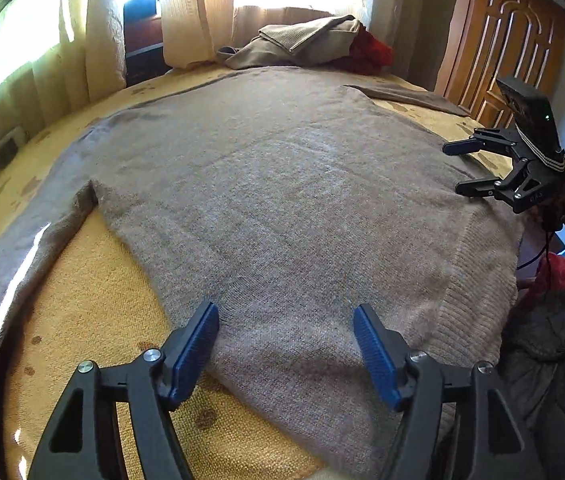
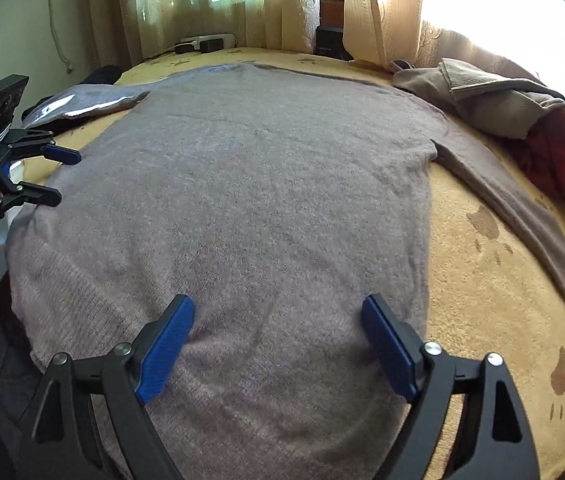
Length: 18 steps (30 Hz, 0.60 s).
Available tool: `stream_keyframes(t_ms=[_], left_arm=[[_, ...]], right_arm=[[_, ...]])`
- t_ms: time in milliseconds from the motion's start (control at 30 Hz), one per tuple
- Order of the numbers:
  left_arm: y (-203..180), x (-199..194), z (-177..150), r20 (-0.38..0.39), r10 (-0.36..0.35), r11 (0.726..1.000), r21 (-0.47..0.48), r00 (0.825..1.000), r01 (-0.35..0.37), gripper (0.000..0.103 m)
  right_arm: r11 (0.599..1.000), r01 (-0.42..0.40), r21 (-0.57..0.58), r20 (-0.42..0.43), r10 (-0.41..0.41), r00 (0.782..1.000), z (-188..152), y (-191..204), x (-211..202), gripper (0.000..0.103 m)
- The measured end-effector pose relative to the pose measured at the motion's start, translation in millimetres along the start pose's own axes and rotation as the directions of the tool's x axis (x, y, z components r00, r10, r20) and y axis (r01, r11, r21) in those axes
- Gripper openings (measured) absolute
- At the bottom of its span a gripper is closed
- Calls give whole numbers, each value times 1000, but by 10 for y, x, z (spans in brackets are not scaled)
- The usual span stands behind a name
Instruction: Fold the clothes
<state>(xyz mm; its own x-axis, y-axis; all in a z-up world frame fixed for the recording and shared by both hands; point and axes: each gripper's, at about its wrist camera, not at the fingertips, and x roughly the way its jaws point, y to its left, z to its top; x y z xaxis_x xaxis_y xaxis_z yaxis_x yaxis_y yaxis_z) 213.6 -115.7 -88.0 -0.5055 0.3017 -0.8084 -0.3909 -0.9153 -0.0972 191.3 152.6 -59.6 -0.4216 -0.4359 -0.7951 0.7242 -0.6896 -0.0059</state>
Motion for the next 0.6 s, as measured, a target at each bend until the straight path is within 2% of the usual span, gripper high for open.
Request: stream_keyframes(t_ms=[67, 133, 200, 267, 367, 500, 567, 600], left_arm=[[50, -42, 98, -3, 7, 1000, -30, 1000, -8, 72], [116, -88, 237, 28, 37, 998, -58, 999, -35, 73], [232, -84, 419, 59, 78, 991, -111, 995, -71, 76], [378, -34, 647, 99, 128, 978, -180, 987, -108, 77], [613, 109, 955, 151, 194, 951, -273, 969, -147, 79], [926, 482, 1134, 114, 207, 916, -370, 972, -152, 79], [1013, 681, 1096, 63, 213, 901, -399, 975, -171, 79], [994, 724, 1076, 56, 228, 903, -387, 972, -189, 79]], right_arm=[[1000, -9, 1, -51, 9, 999, 95, 3, 23, 88], [998, -58, 18, -31, 59, 998, 232, -25, -16, 88], [997, -81, 20, 28, 80, 996, 436, -52, -72, 88], [999, -40, 7, 65, 40, 997, 687, -83, -12, 91], [1000, 24, 2, 65, -24, 998, 1052, -88, 289, 97], [999, 20, -36, -23, -21, 1000, 1215, -64, 774, 99], [999, 4, -43, -37, -6, 999, 1148, -74, 859, 102], [999, -4, -42, -41, 2, 999, 1121, -92, 859, 102]])
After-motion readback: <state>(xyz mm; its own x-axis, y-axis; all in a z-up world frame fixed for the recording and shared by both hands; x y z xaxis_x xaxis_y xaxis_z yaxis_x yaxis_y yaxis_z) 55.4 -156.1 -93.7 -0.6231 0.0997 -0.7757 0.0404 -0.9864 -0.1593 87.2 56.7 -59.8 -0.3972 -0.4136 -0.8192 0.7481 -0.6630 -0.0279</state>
